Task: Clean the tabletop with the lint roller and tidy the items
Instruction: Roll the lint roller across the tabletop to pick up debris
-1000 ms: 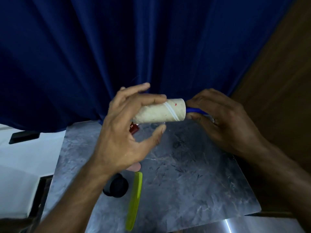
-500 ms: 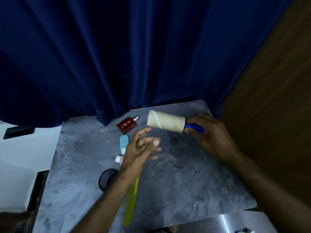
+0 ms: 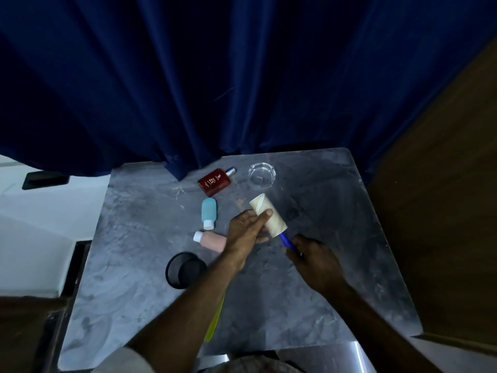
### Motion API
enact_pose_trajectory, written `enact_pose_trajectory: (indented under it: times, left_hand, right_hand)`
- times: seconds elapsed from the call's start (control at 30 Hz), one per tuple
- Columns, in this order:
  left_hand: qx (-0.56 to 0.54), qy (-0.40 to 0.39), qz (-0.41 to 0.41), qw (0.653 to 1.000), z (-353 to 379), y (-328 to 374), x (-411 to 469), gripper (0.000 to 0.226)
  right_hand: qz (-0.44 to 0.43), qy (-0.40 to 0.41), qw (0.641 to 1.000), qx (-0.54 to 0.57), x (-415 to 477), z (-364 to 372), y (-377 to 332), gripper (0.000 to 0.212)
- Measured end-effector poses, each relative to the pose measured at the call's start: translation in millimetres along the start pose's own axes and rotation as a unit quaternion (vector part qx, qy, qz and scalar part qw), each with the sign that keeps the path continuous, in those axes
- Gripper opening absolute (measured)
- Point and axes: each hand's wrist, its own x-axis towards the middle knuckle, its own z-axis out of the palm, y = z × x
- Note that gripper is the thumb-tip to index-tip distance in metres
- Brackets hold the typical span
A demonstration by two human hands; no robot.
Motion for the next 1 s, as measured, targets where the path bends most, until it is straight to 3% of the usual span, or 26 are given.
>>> enact_pose_trajectory:
  times: [0.07, 0.17, 0.23, 0.33, 0.53, 0.8, 0.9, 1.0]
  left_hand:
    - [0.117, 0.001, 0.074, 0.99, -7, -14, 13, 0.043]
    - [0.426, 0.001, 0.189, 0.885, -26, -33, 33, 0.117]
    - [0.57, -0.032, 0.174, 0.802, -36, -40, 50, 0.152]
    - [0.672, -0.074, 0.136, 0.724, -40, -46, 69, 0.162]
    - [0.714, -0.081, 0.138, 0.681, -47, -54, 92, 0.165]
    - [0.71, -0.069, 0.162, 0.682, -54, -66, 96, 0.166]
    - [0.712, -0.065, 0.169, 0.678, -54, -66, 97, 0.166]
    - [0.716, -0.069, 0.161, 0.676, -52, -65, 97, 0.166]
  right_hand:
    - [0.02, 0.001, 1.0, 0.004, 9, 13, 6, 0.025]
    - [0.06, 0.002, 0.998, 0.019, 22, 32, 9, 0.026]
    - [0.077, 0.01, 0.997, 0.019, 32, 41, 10, 0.03]
    - [0.088, 0.009, 0.996, -0.013, 44, 50, 16, 0.034]
    - [0.074, -0.017, 0.996, -0.056, 57, 64, 20, 0.034]
    - [0.033, -0.011, 0.989, -0.141, 60, 87, 14, 0.035]
    - [0.021, -0.009, 0.983, -0.183, 56, 89, 13, 0.026]
    - [0.008, 0.031, 0.976, -0.217, 55, 85, 16, 0.026]
